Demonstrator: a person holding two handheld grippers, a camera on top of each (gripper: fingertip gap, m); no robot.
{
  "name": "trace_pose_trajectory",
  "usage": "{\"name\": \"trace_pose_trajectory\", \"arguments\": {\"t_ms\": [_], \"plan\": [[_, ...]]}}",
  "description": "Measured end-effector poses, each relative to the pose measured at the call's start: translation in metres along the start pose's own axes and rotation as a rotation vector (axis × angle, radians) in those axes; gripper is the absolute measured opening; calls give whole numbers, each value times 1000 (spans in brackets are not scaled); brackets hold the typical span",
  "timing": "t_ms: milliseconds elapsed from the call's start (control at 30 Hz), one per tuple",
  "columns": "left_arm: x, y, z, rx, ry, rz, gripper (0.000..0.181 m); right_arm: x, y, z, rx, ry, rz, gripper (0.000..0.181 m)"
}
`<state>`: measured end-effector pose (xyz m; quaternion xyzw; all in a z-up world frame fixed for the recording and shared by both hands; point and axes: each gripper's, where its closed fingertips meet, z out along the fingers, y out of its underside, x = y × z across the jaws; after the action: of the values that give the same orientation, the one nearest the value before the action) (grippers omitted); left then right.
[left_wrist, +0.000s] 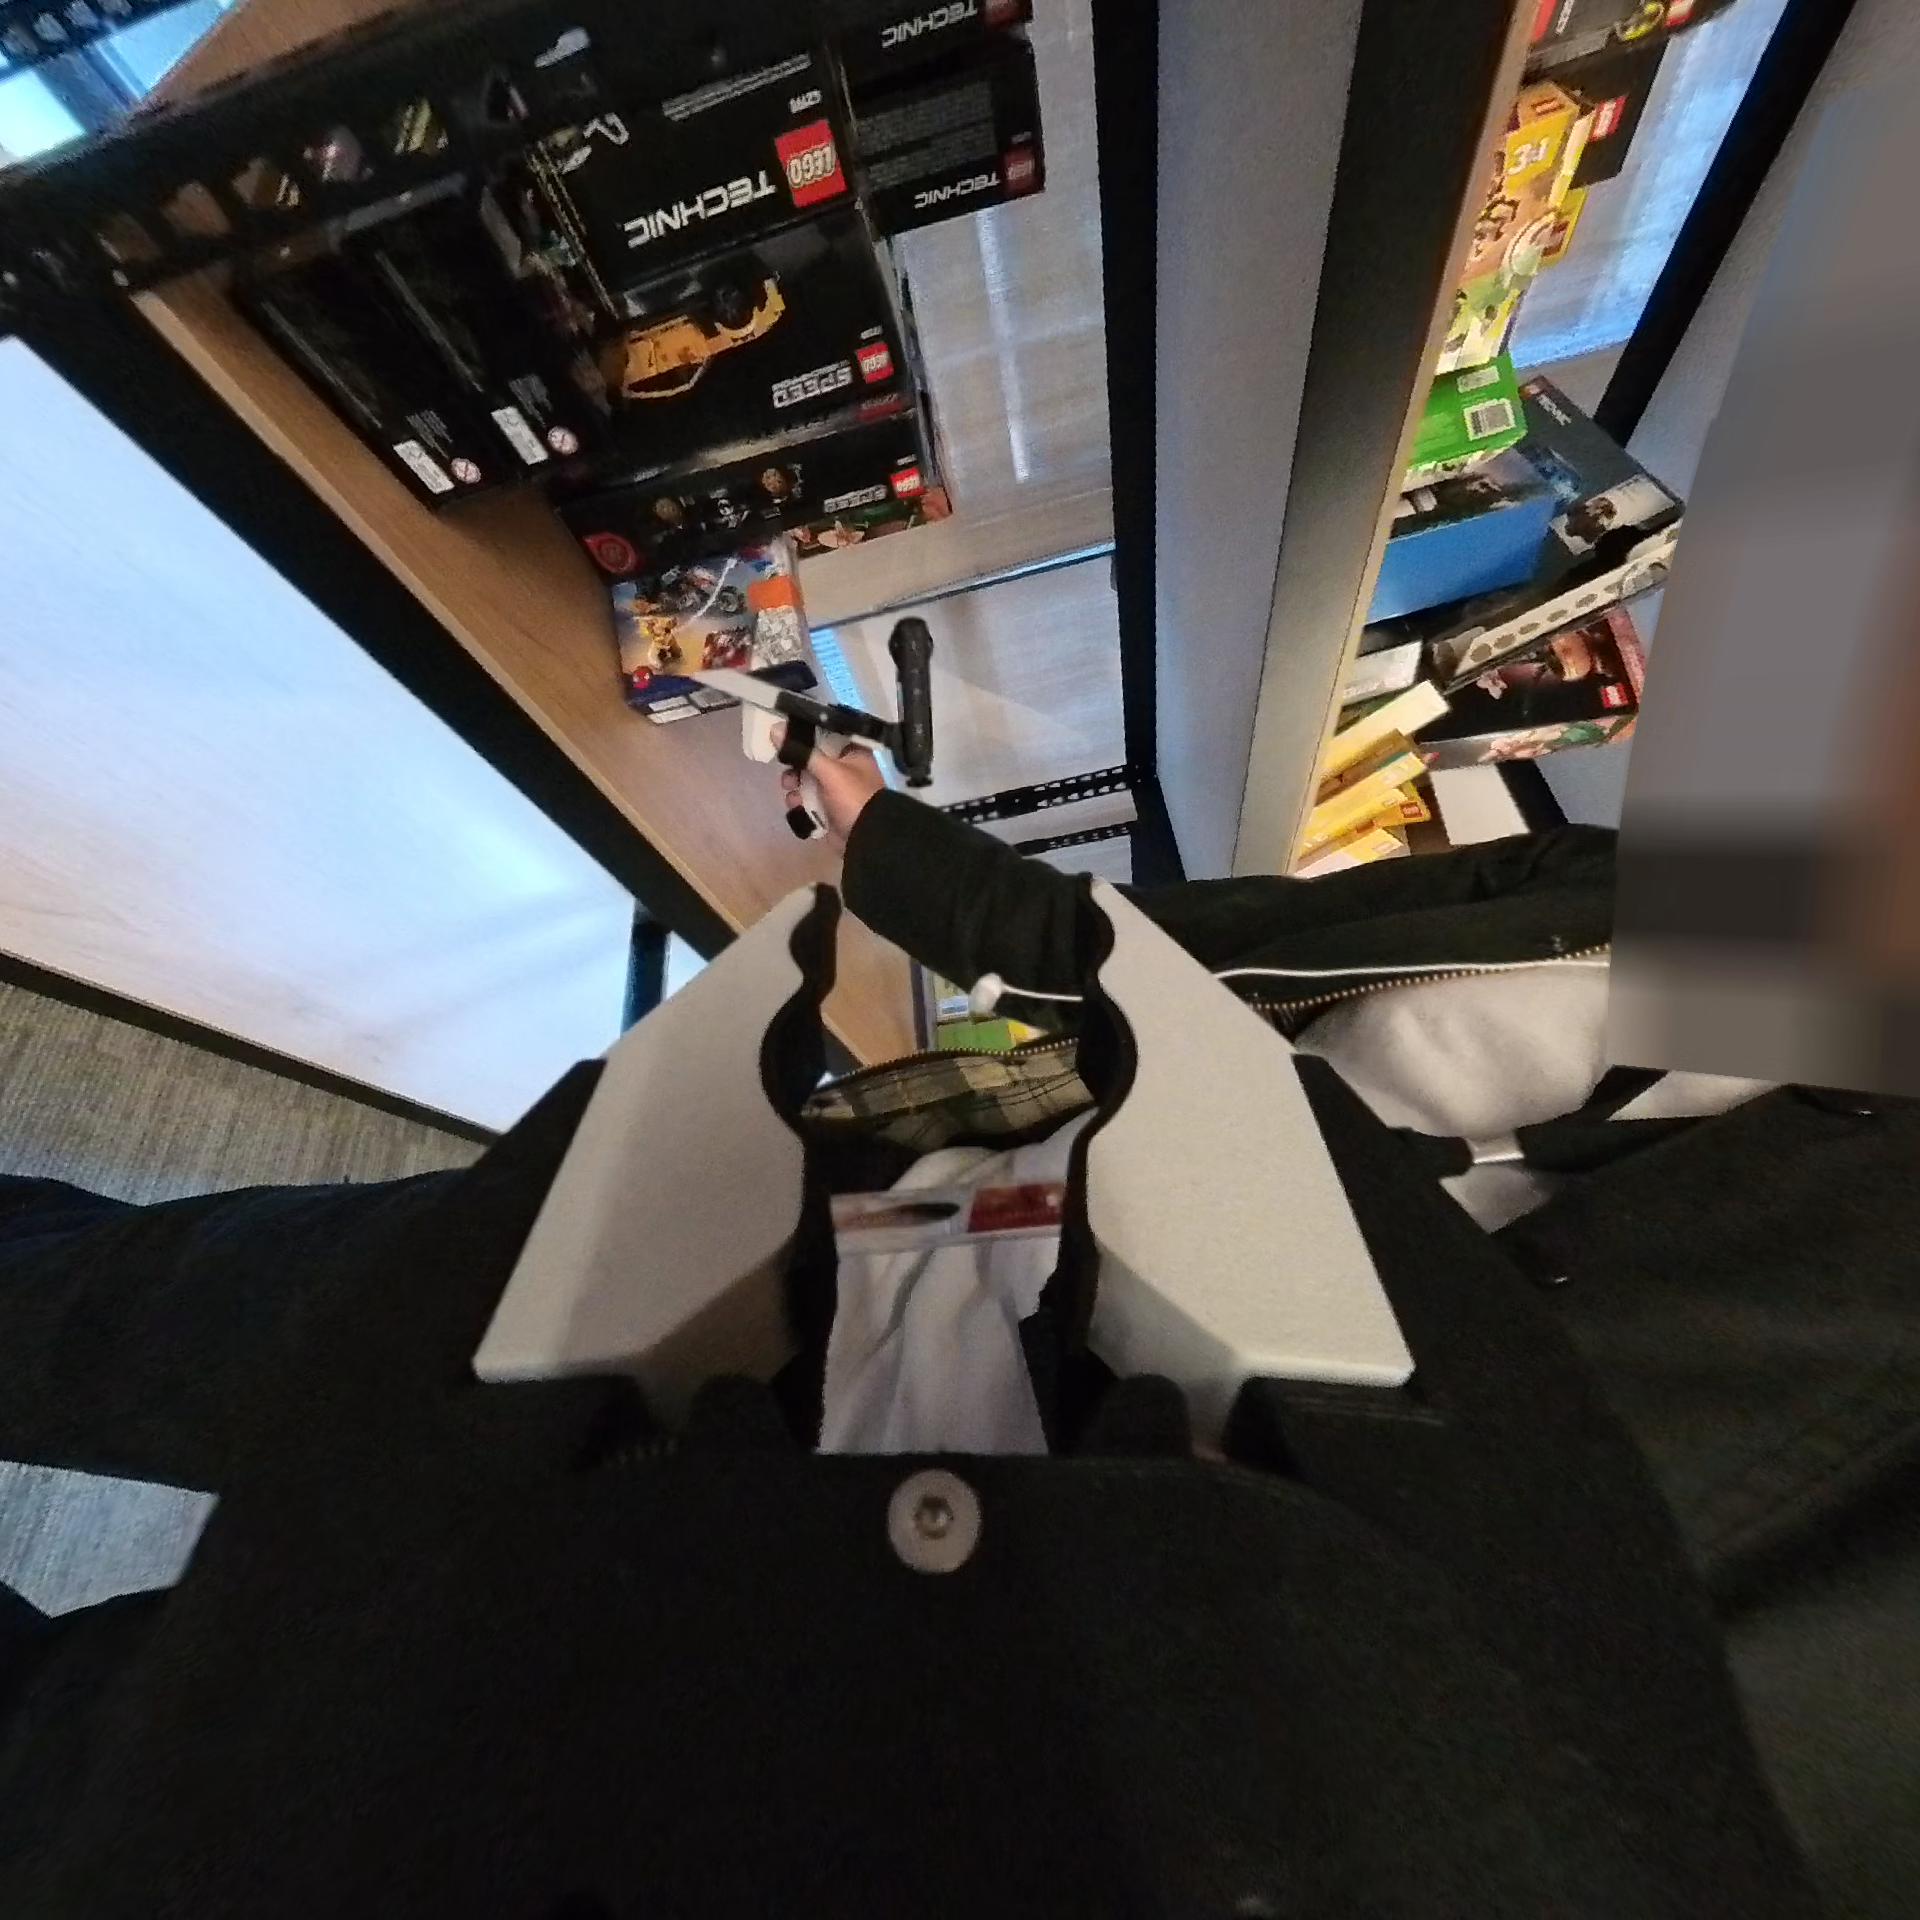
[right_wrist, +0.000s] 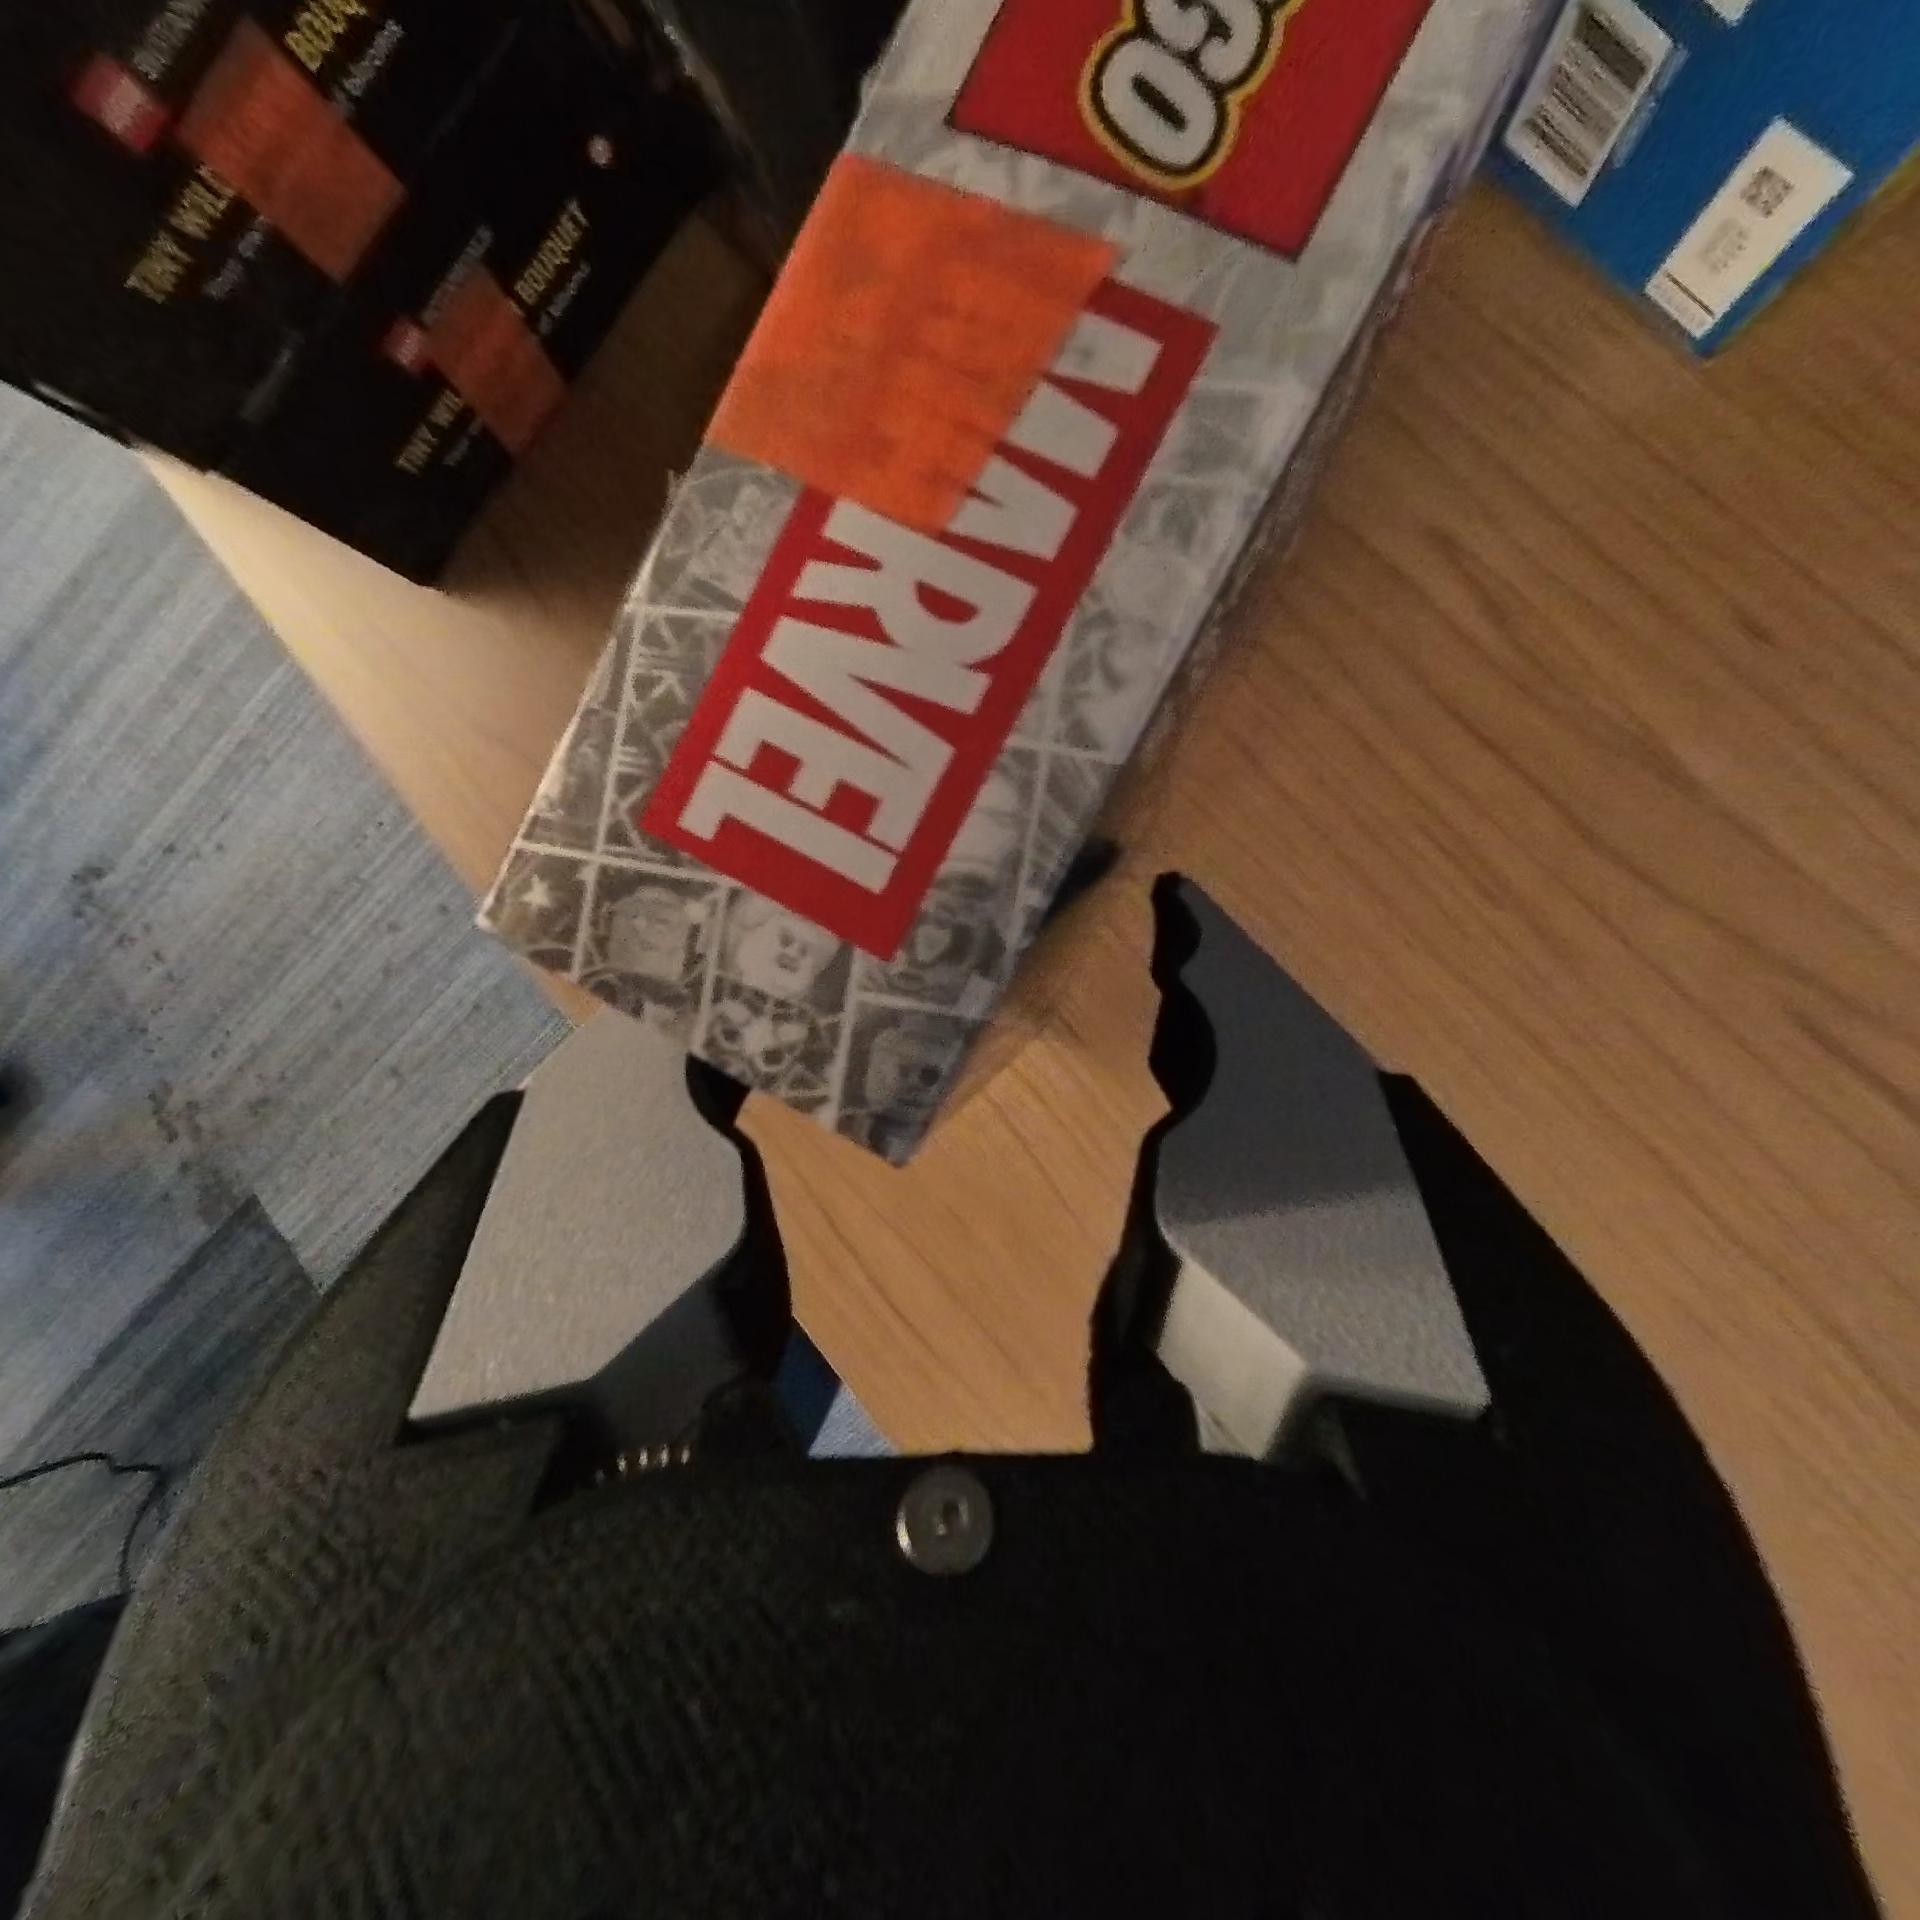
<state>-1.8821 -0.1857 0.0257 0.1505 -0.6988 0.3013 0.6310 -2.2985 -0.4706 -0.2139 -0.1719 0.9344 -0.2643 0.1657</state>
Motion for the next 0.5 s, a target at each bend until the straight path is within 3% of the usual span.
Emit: {"name": "trace_pose_trajectory", "arguments": {"t_ms": [33, 133, 267, 400, 500], "plan": [[-3, 3, -1, 4, 1, -11, 43, -2, -3, 1, 5, 4, 24, 70], [-7, 9, -2, 12, 11, -39, 42, -9, -11, 7, -4, -2, 93, 74], [-2, 14, -4, 8, 17, -15, 42, -18, 14, -1, -53, 0, 1, 76], [-3, 24, -11, 1, -4, -10, 42, -4, 20, -12, -24, 76, -40, 39], [-5, 33, -19, 7, -22, -26, 42, 8, 1, -7, 8, 81, -5, 32]]}}
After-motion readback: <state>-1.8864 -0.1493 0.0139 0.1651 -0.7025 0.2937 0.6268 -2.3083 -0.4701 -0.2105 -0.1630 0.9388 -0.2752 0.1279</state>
